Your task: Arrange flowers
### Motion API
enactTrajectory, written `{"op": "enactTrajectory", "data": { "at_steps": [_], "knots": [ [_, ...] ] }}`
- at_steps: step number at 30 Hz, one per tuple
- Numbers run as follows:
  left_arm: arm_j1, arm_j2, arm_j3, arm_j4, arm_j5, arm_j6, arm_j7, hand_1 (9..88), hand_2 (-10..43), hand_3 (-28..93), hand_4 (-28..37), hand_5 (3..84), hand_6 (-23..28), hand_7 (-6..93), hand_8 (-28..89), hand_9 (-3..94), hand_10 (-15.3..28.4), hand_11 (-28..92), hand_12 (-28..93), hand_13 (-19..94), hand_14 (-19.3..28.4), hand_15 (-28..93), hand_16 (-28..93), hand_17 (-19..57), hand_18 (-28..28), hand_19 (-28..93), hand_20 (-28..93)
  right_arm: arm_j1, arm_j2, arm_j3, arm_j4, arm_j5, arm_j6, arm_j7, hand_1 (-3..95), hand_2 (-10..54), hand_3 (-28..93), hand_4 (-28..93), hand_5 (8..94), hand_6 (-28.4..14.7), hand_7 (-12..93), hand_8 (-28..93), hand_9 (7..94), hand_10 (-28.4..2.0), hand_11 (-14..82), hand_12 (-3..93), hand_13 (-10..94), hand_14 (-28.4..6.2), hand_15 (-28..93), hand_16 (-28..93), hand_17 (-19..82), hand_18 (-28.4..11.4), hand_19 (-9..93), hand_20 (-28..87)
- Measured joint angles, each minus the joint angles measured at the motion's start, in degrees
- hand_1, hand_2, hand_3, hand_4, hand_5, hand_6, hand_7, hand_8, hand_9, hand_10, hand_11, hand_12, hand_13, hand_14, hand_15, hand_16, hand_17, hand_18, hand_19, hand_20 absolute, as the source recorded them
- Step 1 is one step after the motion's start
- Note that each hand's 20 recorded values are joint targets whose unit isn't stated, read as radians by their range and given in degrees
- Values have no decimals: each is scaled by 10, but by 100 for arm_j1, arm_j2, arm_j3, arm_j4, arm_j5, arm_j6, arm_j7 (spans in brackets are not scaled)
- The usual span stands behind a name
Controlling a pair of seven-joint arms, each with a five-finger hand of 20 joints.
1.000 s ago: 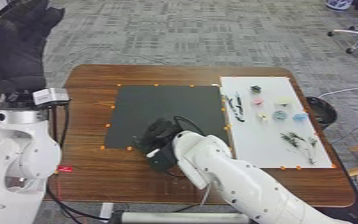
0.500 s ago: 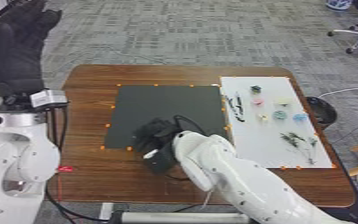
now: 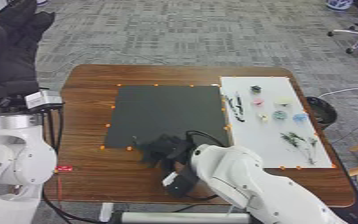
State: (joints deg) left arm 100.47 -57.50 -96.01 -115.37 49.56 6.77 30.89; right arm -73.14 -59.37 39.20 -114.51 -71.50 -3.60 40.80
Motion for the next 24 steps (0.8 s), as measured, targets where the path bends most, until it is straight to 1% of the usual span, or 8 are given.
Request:
{"op": "enactTrajectory", "data": {
  "at_steps": [2, 10, 24],
  "knots": [
    [-16, 0, 18, 3, 0, -6, 0, 185, -39, 719, -283, 522, 19, 153, -70, 511, 142, 227, 152, 394, 163, 191, 20, 95, 111, 65, 207, -1, -7, -51, 95, -154, -229, -9, 259, 157, 413, -87, 657, -70, 69, -65, 651, -175, 77, 85, 937, -68, 474, 295, 616, -159, 932, 420],
    [-73, -3, 71, 9, -4, -23, 2, 186, -39, 718, -283, 522, 19, 152, -70, 510, 143, 227, 151, 393, 163, 192, 20, 94, 112, 66, 206, 146, -175, -66, 369, -243, -268, -118, 250, 157, 422, -85, 631, -74, 59, -60, 623, -173, 74, 81, 937, -67, 477, 294, 610, -167, 932, 439],
    [-106, -14, 105, 9, -29, -48, 4, 185, -42, 720, -283, 520, 20, 150, -69, 509, 142, 226, 151, 392, 164, 193, 20, 93, 112, 66, 205, 573, -559, -203, 935, -411, -428, -285, 267, 158, 408, -77, 623, -70, 62, -56, 617, -164, 75, 81, 937, -68, 471, 305, 601, -170, 932, 452]
  ]
}}
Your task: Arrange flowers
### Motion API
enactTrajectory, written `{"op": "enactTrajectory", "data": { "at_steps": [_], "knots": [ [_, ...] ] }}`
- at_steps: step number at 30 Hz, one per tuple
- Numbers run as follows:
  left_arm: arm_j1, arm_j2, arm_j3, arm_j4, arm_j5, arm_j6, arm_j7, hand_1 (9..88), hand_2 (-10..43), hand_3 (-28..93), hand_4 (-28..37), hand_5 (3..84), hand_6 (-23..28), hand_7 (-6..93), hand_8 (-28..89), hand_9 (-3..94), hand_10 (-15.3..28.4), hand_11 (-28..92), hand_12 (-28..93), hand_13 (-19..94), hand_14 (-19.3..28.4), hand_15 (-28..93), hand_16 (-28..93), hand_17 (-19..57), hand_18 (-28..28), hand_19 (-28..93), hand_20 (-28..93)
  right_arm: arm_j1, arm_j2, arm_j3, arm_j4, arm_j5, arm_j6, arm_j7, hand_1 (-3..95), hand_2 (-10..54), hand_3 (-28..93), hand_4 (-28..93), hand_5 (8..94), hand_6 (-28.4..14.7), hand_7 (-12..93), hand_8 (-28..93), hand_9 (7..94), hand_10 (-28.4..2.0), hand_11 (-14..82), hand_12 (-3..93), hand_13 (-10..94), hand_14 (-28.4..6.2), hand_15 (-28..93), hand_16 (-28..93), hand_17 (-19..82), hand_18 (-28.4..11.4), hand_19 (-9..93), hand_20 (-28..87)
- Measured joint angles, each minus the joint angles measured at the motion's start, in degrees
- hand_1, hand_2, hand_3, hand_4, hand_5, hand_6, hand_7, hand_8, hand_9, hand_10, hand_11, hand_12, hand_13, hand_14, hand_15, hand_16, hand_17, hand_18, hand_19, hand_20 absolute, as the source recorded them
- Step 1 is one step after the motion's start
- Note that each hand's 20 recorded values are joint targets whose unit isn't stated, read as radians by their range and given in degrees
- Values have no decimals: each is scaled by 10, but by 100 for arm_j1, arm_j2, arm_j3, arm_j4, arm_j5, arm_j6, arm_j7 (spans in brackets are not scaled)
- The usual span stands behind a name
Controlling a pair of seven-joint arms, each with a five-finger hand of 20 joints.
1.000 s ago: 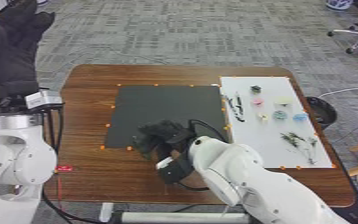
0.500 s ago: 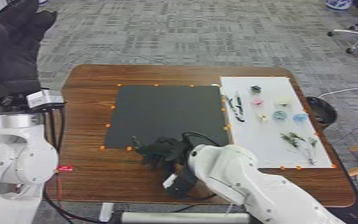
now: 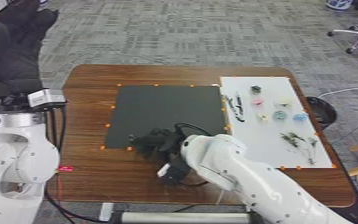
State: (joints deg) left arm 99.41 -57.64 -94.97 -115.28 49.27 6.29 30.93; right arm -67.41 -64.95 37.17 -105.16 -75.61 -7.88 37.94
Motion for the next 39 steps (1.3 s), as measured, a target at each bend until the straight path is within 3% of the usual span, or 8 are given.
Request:
{"op": "enactTrajectory", "data": {
  "at_steps": [18, 28, 39],
  "knots": [
    [-141, -12, 159, 55, -26, -31, -4, 185, -42, 719, -283, 518, 19, 152, -68, 508, 141, 226, 152, 393, 164, 195, 21, 93, 112, 66, 205, 231, -524, -51, 537, 11, -47, -149, 263, 153, 427, -81, 568, -79, 46, -56, 553, -157, 62, 74, 917, -74, 477, 305, 578, -179, 932, 448],
    [-207, -23, 237, 84, -26, -76, -14, 186, -42, 719, -283, 519, 21, 150, -68, 507, 141, 226, 152, 391, 164, 195, 20, 92, 112, 67, 205, 528, -770, -59, 923, -742, -697, -224, 261, 152, 425, -83, 555, -86, 38, -54, 529, -165, 60, 70, 915, -76, 481, 300, 577, -181, 932, 449],
    [-217, -61, 237, 83, -29, -89, -16, 187, -44, 721, -283, 519, 20, 152, -68, 507, 142, 227, 152, 391, 165, 195, 20, 92, 112, 67, 204, 731, -833, 48, 1208, -924, -567, -215, 262, 153, 423, -84, 554, -82, 43, -52, 532, -159, 62, 70, 915, -76, 483, 296, 576, -183, 932, 448]
  ]
}}
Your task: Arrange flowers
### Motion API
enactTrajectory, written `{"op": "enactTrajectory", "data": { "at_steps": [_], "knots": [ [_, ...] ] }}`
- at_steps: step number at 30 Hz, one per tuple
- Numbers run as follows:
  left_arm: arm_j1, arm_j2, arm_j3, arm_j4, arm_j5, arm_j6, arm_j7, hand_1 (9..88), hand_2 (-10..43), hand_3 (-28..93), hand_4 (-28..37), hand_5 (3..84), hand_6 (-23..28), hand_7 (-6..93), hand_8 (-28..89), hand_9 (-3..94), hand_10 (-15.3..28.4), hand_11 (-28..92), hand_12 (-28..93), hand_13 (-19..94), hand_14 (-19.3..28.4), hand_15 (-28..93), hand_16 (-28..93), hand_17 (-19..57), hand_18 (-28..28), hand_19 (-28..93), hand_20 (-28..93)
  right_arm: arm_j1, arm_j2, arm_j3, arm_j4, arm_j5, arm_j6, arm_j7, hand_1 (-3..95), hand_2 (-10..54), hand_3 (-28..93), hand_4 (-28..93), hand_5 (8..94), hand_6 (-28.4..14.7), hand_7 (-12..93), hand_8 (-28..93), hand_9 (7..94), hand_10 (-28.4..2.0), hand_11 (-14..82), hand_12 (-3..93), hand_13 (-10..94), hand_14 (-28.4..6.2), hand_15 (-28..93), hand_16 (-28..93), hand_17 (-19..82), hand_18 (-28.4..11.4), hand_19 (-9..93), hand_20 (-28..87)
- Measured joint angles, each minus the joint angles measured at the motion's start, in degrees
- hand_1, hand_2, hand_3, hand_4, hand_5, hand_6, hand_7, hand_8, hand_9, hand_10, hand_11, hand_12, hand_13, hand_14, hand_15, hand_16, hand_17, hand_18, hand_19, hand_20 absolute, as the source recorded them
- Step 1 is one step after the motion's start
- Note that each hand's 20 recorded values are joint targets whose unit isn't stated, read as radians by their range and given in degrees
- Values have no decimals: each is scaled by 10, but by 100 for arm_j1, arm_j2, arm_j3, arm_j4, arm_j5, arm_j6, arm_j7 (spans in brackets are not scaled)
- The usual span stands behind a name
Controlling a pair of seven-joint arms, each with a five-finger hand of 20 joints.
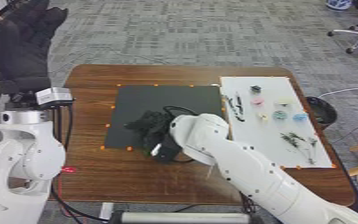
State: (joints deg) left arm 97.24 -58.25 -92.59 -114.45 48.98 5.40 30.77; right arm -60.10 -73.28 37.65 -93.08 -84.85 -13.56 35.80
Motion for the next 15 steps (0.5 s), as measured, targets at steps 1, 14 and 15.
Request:
{"op": "enactTrajectory", "data": {
  "at_steps": [1, 14, 15],
  "knots": [
    [0, -8, 0, 0, 0, -1, 0, 187, -43, 720, -283, 519, 20, 152, -68, 507, 142, 227, 152, 392, 165, 196, 20, 92, 112, 66, 204, 3, 10, 9, -1, 46, 32, 0, 262, 153, 422, -84, 557, -80, 45, -52, 537, -159, 64, 71, 915, -76, 483, 295, 576, -183, 932, 449],
    [102, -55, -108, -45, -8, -15, -19, 187, -44, 719, -283, 519, 22, 149, -67, 507, 141, 227, 152, 391, 165, 194, 21, 91, 112, 66, 204, -748, 1094, 827, -1893, 1798, 720, -20, 248, 152, 417, -80, 596, -74, 52, -56, 584, -165, 70, 76, 928, -71, 486, 294, 590, -180, 932, 468],
    [124, -55, -121, -49, -14, -9, -19, 187, -44, 719, -283, 519, 22, 148, -67, 507, 142, 227, 152, 390, 165, 193, 20, 91, 112, 66, 204, -864, 1227, 906, -2025, 1796, 759, -32, 249, 152, 415, -81, 596, -74, 51, -56, 584, -165, 70, 76, 928, -72, 487, 294, 590, -180, 932, 468]
  ]
}}
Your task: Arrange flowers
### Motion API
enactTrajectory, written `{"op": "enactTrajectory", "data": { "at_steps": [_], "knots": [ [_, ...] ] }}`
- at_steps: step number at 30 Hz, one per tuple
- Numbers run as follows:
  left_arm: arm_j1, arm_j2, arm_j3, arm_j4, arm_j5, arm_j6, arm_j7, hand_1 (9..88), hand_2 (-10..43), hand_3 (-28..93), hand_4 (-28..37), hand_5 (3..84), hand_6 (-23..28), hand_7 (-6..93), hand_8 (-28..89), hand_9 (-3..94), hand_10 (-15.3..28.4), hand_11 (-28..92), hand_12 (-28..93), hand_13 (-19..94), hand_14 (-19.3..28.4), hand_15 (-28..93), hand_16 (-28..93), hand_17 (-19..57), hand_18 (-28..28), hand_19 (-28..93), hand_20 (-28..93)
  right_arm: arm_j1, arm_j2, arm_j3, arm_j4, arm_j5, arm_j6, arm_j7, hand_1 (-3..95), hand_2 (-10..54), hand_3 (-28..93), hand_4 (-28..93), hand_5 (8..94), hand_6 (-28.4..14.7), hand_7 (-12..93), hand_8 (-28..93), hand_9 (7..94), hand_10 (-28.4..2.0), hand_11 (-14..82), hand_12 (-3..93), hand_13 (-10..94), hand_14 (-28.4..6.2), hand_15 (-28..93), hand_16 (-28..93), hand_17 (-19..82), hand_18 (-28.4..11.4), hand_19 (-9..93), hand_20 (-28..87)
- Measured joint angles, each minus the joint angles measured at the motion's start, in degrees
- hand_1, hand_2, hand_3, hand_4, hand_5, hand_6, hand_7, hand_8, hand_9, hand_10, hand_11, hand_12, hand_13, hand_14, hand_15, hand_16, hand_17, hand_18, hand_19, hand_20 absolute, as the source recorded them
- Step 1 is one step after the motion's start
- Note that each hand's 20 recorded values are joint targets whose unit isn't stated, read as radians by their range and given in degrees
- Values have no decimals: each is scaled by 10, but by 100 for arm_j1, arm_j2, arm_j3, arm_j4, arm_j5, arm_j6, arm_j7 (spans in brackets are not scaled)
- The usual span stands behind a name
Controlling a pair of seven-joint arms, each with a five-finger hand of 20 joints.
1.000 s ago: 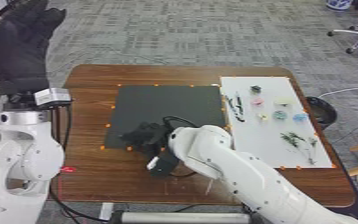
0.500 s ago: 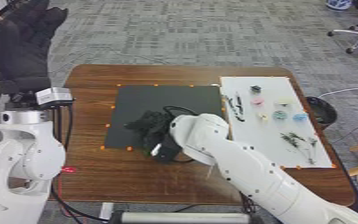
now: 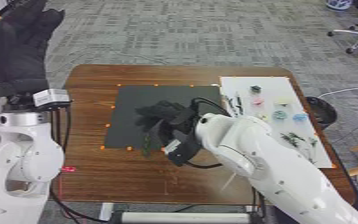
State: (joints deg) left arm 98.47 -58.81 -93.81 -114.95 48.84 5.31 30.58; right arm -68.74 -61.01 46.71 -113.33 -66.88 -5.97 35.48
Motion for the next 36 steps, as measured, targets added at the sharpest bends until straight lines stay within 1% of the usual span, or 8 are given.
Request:
{"op": "enactTrajectory", "data": {
  "at_steps": [4, 9, 16, 26, 30, 36],
  "knots": [
    [29, 0, -2, -4, -16, 11, -1, 187, -44, 719, -283, 519, 22, 147, -67, 506, 141, 227, 152, 390, 165, 194, 21, 91, 112, 66, 204, -246, 300, 35, -35, -56, 25, 11, 250, 153, 409, -80, 594, -76, 48, -56, 581, -168, 69, 76, 929, -72, 486, 296, 590, -181, 932, 470],
    [9, -9, 32, -1, -16, 9, -2, 187, -44, 720, -283, 517, 22, 147, -66, 503, 142, 225, 152, 389, 165, 193, 21, 91, 112, 65, 204, -391, 292, -41, 295, -167, -21, 102, 248, 153, 408, -78, 590, -79, 47, -55, 573, -167, 68, 76, 926, -73, 486, 297, 590, -181, 932, 471],
    [1, -58, 44, 1, -16, -1, 3, 187, -45, 719, -283, 517, 22, 147, -66, 502, 141, 225, 153, 388, 165, 192, 21, 91, 112, 65, 204, -327, 10, -183, 721, -382, -37, 185, 250, 154, 410, -78, 587, -79, 46, -55, 568, -166, 67, 75, 926, -72, 487, 296, 590, -182, 932, 472],
    [17, -120, 29, -3, -22, -2, 7, 188, -45, 719, -283, 517, 22, 146, -66, 501, 141, 225, 153, 389, 164, 191, 22, 90, 112, 65, 204, 92, -526, -408, 1231, -629, -60, 209, 250, 153, 415, -78, 582, -80, 45, -54, 563, -165, 66, 75, 924, -72, 489, 295, 588, -182, 932, 474],
    [16, -153, 29, -3, -25, -5, 9, 188, -46, 720, -283, 516, 21, 147, -66, 501, 142, 224, 152, 388, 164, 191, 22, 90, 112, 65, 204, 181, -691, -467, 1345, -692, -92, 208, 250, 152, 417, -78, 580, -80, 45, -53, 560, -164, 66, 75, 923, -73, 489, 295, 586, -183, 932, 474],
    [0, -166, 55, 7, -34, -7, 10, 189, -46, 719, -283, 516, 22, 147, -66, 500, 142, 225, 153, 388, 165, 190, 22, 90, 112, 64, 203, 237, -892, -508, 1494, -753, -178, 202, 251, 152, 419, -79, 577, -80, 44, -54, 557, -162, 65, 74, 922, -73, 490, 296, 586, -182, 932, 473]
  ]
}}
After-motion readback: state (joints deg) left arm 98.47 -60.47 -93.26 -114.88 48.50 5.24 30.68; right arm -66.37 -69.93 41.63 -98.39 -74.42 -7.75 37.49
